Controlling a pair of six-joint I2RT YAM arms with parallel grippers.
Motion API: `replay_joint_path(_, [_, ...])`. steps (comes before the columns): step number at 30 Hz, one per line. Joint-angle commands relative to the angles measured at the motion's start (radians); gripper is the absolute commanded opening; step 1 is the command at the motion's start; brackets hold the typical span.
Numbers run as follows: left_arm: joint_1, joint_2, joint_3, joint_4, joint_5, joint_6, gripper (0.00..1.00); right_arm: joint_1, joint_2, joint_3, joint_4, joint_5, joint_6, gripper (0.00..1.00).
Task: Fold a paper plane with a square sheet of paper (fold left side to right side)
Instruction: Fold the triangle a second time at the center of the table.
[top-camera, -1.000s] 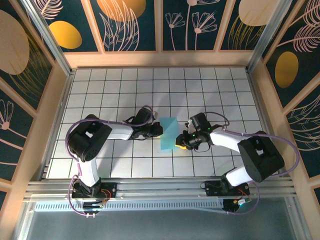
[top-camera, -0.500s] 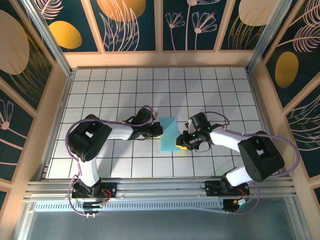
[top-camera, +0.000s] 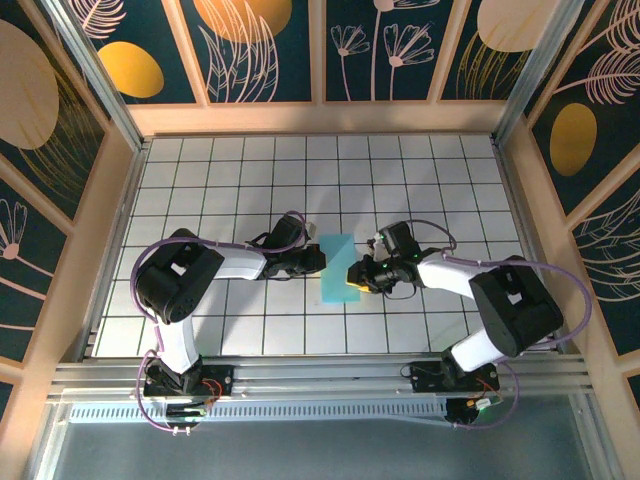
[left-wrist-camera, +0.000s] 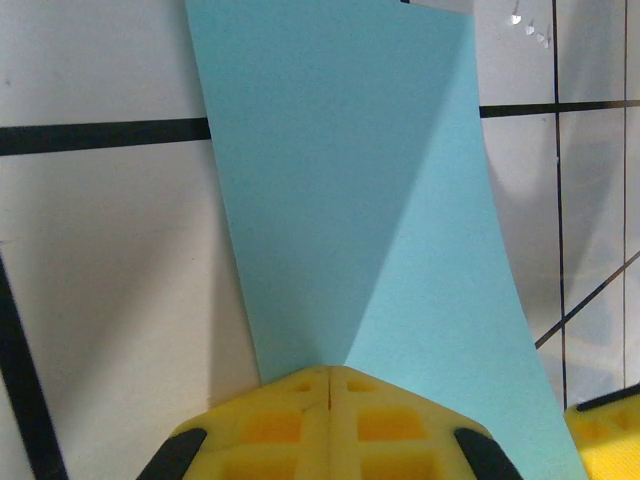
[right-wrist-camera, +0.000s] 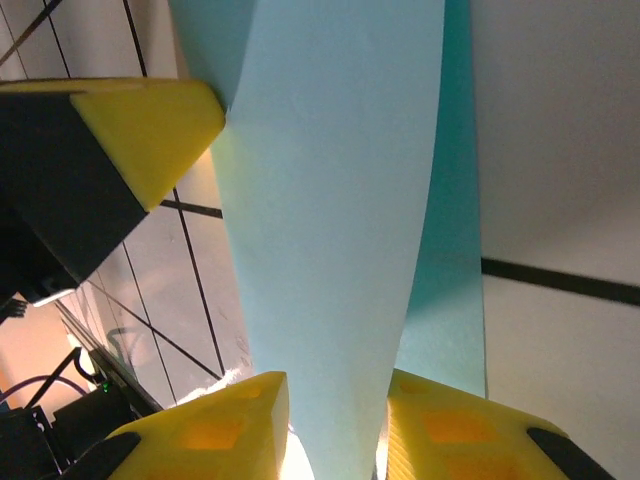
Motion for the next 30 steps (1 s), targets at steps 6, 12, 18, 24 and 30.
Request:
replay_joint_path(6, [-0.013,0.043,0.008,-0.044,-0.027,0.023,0.01,-0.040,0.077,0.032,0.102,-0.029,0.001,0.29])
replay_joint_path(12, [-0.013,0.040,0.007,-0.046,-0.027,0.024,0.01,-0.066,0.139,0.074,0.132,-0.050,-0.022,0.29])
replay_joint_path(18, [-0.013,0.034,0.005,-0.043,-0.027,0.022,0.01,-0.087,0.186,0.111,0.149,-0.065,-0.040,0.28])
replay_joint_path(24, [-0.013,0.015,0.004,-0.031,-0.024,0.017,0.06,-0.104,0.216,0.116,0.166,-0.080,-0.042,0.24])
replay_joint_path(30, [-0.013,-0.051,0.004,-0.051,-0.067,0.036,0.16,-0.105,0.221,0.108,0.161,-0.088,-0.029,0.08])
